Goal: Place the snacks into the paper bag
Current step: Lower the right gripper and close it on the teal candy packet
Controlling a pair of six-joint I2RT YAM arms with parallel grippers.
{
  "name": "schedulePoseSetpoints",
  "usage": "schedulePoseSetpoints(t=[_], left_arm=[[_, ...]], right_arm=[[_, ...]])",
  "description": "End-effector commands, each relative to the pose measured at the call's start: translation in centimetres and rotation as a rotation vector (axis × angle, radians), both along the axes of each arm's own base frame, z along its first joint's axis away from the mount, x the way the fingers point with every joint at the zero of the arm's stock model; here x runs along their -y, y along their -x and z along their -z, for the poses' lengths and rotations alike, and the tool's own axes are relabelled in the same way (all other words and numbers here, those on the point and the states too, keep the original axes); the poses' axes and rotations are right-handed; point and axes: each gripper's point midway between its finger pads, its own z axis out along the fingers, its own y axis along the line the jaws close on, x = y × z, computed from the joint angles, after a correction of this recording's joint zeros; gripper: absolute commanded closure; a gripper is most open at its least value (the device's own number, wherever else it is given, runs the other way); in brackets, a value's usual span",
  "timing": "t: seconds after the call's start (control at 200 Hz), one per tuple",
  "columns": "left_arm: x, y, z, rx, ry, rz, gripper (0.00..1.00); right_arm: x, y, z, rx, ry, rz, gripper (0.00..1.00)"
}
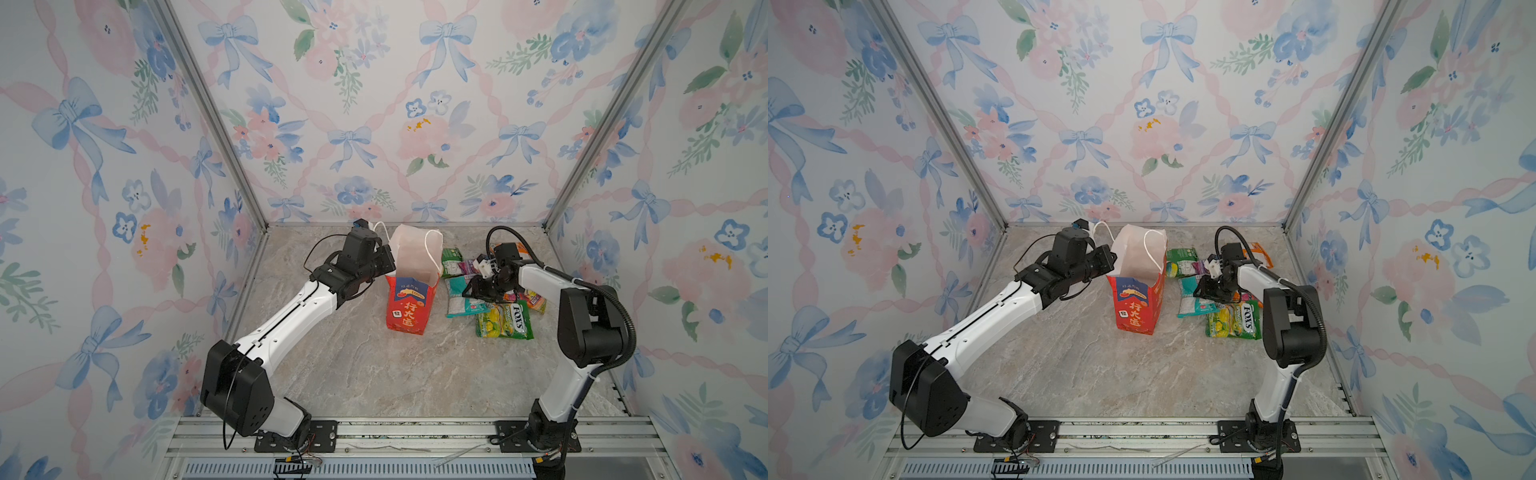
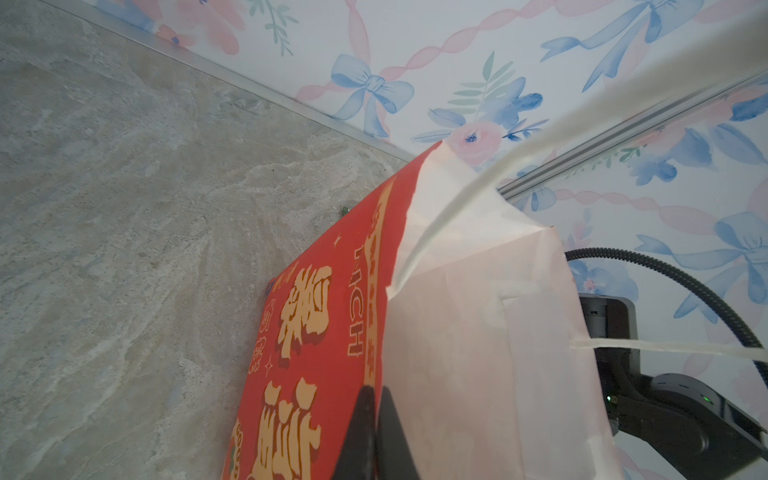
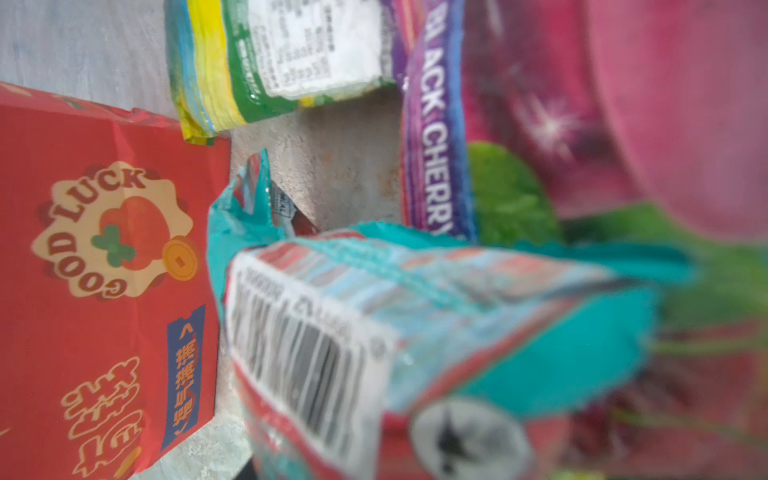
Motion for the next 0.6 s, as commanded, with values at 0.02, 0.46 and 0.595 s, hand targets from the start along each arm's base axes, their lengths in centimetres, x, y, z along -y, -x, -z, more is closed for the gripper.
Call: schedulePoseSetpoints(t=[0.02,0.46,0.595], left_arm=[[0.4,0.3,0.8,-0.015,-0.015,0.017,1.00],[0.4,0.3,0.6,-0.012,-0.015,0.019,1.00],[0.5,0.3,0.4,-0.008,-0.011,0.022,1.00]], right_arm=[[-0.8,-0.6,-3.7,0.065,-0.032,-0.015,0.70],[-1.2,0.1,-8.5,0.116,-0.062,-0.034,0.94],[-1.0,0.4,-10.7,0.148,-0.055,-0.033,1.00]])
